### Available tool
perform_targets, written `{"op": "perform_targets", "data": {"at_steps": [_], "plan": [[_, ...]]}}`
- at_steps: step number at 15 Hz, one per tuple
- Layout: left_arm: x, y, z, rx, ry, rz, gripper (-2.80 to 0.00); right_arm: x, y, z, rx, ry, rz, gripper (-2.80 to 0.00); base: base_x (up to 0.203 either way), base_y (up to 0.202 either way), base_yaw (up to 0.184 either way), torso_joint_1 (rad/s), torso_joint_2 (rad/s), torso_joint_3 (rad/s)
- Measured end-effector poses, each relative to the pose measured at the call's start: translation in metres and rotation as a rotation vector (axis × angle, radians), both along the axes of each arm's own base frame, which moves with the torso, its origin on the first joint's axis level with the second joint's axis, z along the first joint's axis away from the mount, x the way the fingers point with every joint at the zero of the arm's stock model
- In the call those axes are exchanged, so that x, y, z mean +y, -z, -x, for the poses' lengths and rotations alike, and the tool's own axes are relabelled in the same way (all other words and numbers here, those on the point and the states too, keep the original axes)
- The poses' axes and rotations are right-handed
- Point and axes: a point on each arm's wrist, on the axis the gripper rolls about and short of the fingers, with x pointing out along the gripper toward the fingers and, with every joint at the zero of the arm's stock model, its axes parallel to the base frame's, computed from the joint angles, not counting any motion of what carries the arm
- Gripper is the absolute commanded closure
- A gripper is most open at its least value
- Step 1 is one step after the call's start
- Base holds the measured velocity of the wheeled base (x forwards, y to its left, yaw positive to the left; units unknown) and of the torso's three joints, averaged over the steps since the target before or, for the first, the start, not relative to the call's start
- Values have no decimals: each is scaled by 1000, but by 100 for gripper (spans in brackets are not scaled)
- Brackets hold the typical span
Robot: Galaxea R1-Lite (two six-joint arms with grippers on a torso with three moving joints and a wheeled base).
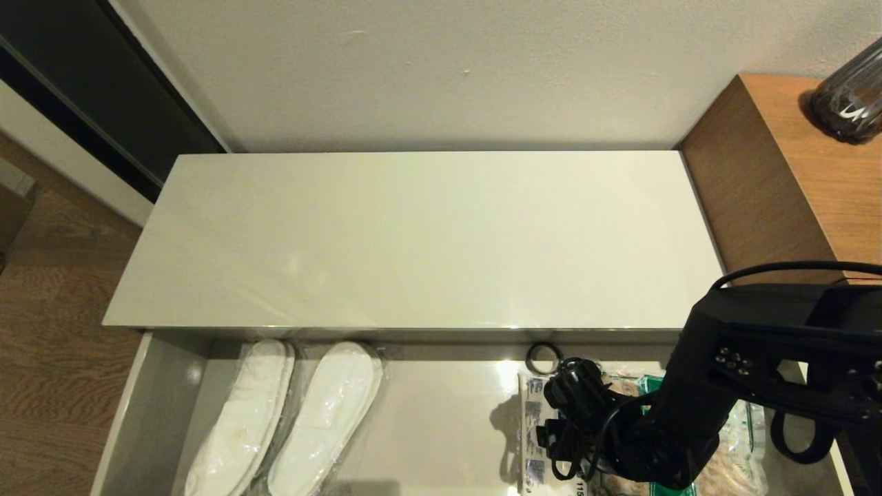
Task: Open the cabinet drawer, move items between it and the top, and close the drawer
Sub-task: Take out the tissue from the drawer
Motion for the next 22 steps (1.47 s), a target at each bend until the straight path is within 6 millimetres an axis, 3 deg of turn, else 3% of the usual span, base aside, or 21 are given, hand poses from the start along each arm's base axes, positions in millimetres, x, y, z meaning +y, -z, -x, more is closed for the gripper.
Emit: {"op": "perform_targets", "data": {"at_steps": [22], "plan": [[0, 0, 0, -1, -1, 0, 0, 3, 19, -6, 25, -9, 25, -280, 0, 0, 0, 0, 0, 0]]}}
